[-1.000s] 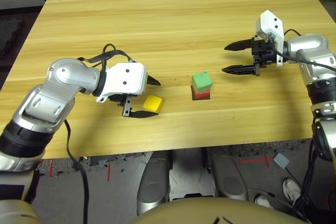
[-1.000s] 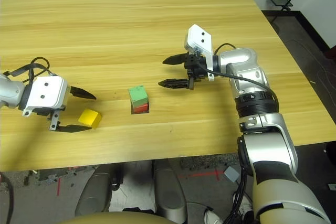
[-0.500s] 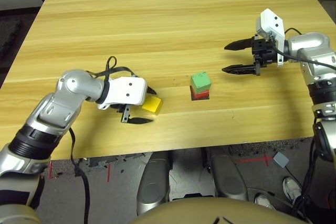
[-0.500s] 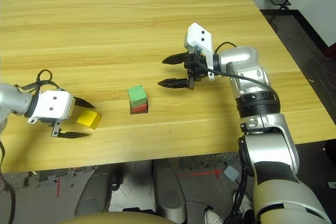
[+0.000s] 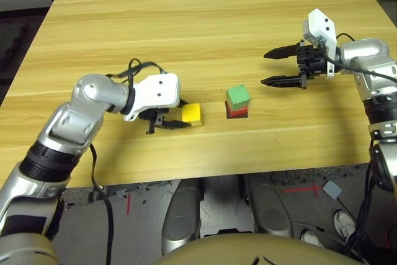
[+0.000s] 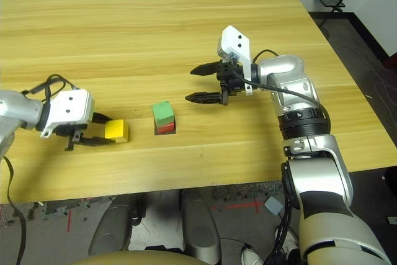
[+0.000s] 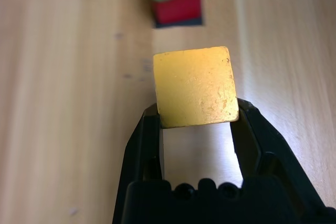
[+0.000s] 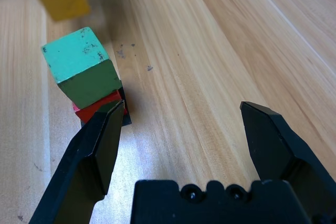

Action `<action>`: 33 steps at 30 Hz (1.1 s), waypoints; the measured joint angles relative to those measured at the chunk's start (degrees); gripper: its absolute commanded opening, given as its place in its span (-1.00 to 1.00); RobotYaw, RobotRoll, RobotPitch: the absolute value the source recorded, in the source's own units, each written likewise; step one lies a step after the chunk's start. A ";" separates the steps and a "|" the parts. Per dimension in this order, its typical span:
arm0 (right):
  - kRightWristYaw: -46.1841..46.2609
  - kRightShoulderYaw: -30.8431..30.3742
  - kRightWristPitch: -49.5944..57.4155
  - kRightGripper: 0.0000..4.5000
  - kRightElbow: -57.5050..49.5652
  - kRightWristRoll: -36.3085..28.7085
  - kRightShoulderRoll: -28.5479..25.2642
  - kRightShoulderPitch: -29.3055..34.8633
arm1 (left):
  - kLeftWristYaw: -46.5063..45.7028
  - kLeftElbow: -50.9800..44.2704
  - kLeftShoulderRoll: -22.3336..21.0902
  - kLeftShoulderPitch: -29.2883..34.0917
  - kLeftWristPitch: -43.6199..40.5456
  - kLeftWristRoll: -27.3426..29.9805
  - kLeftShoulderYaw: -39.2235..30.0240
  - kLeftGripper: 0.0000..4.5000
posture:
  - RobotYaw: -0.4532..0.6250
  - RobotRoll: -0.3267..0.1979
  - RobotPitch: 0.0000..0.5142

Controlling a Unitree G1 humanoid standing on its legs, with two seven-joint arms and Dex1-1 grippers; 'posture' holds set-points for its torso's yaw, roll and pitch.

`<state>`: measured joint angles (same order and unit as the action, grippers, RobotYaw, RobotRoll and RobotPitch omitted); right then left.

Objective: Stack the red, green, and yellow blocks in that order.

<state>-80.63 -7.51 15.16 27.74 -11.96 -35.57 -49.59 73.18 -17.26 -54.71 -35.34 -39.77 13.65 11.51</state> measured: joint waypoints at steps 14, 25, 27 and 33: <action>0.43 -0.05 -1.03 1.00 1.41 0.01 0.26 0.50 | -4.79 -4.69 4.15 -22.09 -27.13 6.80 6.35 -0.13 | 0.38 0.26 -0.20; 1.36 -0.03 -0.03 1.00 -1.02 -0.27 0.11 3.74 | -12.41 -2.37 14.84 -26.52 -32.11 7.56 12.18 -0.13 | 0.34 0.31 -0.16; 1.49 -0.03 0.22 1.00 -1.50 -0.40 0.01 3.90 | -13.47 -2.08 16.01 -26.55 -32.46 7.62 12.29 -0.13 | 0.34 0.31 -0.15; 1.95 -0.03 0.88 1.00 -2.84 -0.51 0.00 4.63 | -15.58 -1.37 17.44 -26.53 -32.46 7.65 13.71 -0.13 | 0.33 0.32 -0.13</action>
<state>-78.69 -7.53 16.04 24.90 -12.47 -35.58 -44.96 57.60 -18.63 -37.27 -61.87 -72.23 21.29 25.23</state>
